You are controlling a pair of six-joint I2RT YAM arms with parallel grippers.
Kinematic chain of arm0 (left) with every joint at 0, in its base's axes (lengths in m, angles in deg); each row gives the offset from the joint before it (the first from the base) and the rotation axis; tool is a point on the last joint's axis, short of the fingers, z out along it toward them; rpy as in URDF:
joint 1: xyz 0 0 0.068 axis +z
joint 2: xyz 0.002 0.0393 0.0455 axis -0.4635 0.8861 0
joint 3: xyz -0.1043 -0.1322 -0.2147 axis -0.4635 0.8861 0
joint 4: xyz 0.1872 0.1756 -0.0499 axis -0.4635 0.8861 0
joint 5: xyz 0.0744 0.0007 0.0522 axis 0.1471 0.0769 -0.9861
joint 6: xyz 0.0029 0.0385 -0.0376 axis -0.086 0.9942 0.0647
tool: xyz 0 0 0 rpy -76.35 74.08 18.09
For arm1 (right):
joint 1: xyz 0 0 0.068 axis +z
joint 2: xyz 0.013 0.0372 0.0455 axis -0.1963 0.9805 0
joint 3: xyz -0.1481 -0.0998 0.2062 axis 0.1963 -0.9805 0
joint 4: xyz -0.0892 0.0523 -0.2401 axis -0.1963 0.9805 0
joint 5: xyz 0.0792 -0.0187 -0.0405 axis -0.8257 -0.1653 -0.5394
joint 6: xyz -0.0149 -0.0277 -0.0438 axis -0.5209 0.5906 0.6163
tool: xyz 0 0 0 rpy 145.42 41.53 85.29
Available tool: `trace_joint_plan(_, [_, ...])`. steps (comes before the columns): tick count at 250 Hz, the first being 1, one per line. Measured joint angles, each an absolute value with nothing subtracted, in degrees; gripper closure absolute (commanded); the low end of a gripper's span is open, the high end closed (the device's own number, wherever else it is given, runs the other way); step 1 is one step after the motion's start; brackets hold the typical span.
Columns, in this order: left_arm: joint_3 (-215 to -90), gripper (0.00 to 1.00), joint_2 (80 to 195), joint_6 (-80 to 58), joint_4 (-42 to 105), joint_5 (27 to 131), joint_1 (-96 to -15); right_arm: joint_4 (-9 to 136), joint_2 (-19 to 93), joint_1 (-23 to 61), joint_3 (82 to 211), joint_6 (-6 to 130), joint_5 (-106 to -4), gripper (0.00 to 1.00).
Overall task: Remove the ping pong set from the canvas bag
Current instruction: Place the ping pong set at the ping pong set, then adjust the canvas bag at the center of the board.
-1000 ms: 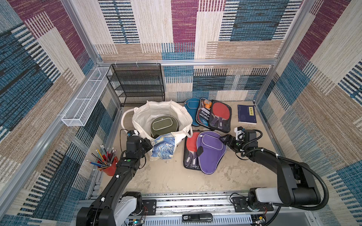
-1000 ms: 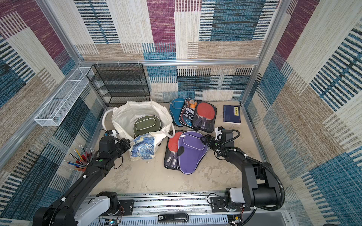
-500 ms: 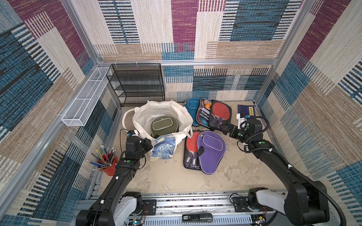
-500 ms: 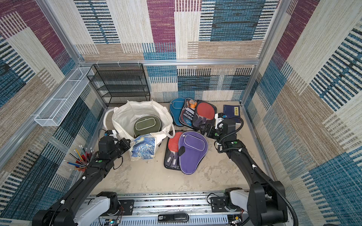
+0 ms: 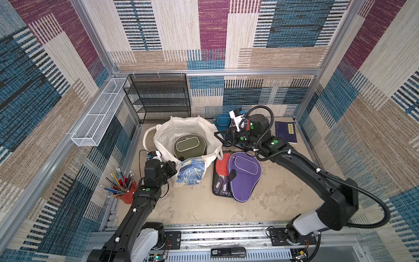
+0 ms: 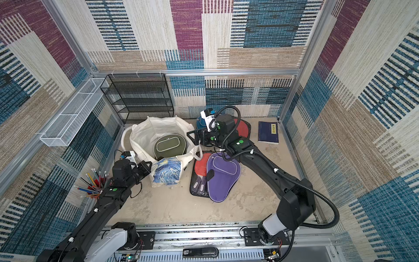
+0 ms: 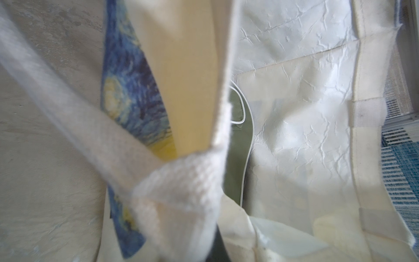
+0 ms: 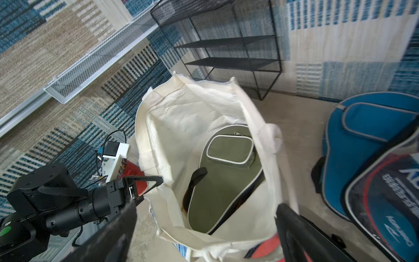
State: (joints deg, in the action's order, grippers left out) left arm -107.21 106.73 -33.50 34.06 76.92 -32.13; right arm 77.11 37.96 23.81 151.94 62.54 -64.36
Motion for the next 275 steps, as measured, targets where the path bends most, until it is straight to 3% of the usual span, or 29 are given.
trace_joint_plan(33, [-107.2,1.00,106.1,-33.7,34.1,77.7,-32.1,80.0,43.5,29.2,157.3,64.3,-64.4,0.12])
trace_joint_plan(75, [-107.2,1.00,106.0,-33.7,34.0,77.9,-32.1,82.1,48.1,34.2,159.2,64.7,-64.9,0.78])
trace_joint_plan(84, [-107.1,1.00,106.0,-33.7,33.9,78.0,-32.1,82.2,48.8,34.8,159.2,64.7,-65.0,0.88])
trace_joint_plan(99, [-106.9,1.00,106.0,-33.7,33.7,78.0,-32.1,82.1,49.7,35.4,158.4,64.4,-65.1,0.97])
trace_joint_plan(275, [-98.7,1.00,103.7,-36.8,34.3,74.5,-32.1,68.3,54.9,35.9,140.3,59.8,-64.3,1.00])
